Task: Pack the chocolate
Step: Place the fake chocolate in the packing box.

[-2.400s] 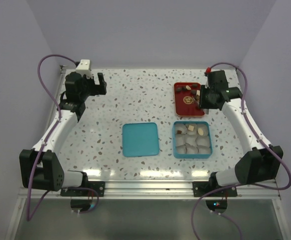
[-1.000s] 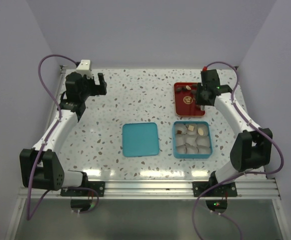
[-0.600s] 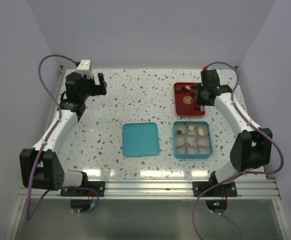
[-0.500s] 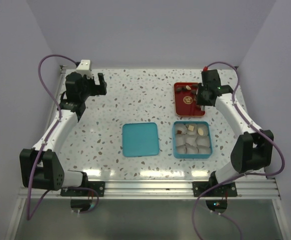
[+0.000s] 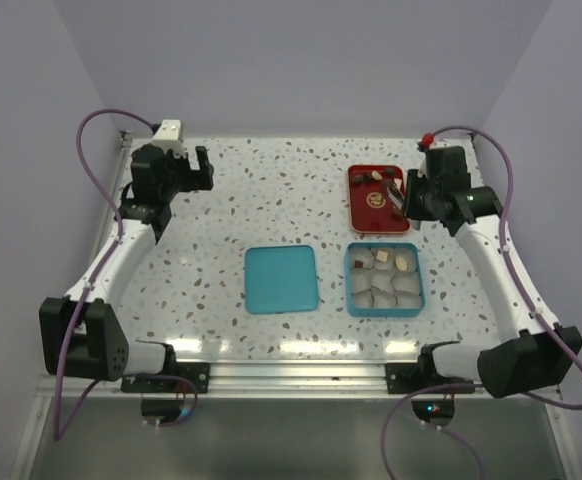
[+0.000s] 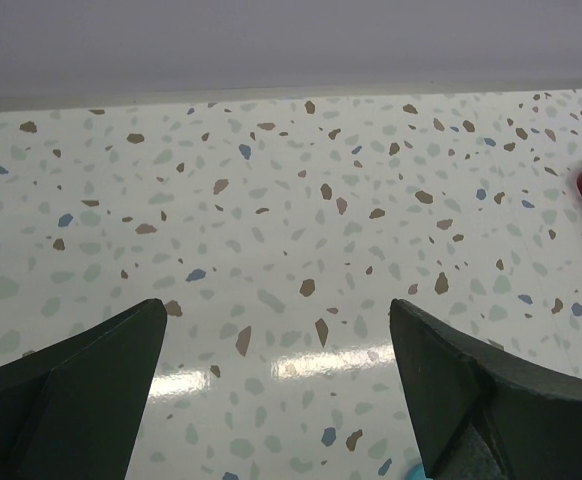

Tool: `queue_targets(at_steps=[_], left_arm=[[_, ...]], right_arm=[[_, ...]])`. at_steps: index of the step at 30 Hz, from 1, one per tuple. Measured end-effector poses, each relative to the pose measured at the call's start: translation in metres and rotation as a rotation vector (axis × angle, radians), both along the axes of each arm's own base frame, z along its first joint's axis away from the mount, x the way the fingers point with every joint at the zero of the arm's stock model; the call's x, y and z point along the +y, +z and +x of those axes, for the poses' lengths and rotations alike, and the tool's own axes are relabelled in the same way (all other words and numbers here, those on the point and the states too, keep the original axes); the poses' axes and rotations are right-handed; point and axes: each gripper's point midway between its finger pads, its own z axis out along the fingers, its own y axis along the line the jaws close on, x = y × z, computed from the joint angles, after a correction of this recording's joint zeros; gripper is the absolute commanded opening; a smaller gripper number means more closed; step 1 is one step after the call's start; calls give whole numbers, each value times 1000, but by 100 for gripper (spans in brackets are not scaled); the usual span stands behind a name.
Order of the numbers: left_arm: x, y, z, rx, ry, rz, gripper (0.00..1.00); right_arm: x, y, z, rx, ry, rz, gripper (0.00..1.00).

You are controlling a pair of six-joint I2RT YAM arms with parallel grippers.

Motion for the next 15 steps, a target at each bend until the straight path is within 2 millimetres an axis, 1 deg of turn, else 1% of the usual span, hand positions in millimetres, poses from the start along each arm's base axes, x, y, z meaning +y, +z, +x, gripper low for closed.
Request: queue_targets(at_steps=[6,11,15], left_arm=[[0,-1,0,2,0,0,100],[0,-6,2,14,0,1,100],[1,-8,1,26,4,4,100]], right_arm=[[16,7,-43,50,85,35,25],[29,11,-82,89,145,74,25],[36,11,-103,124,175,97,25]])
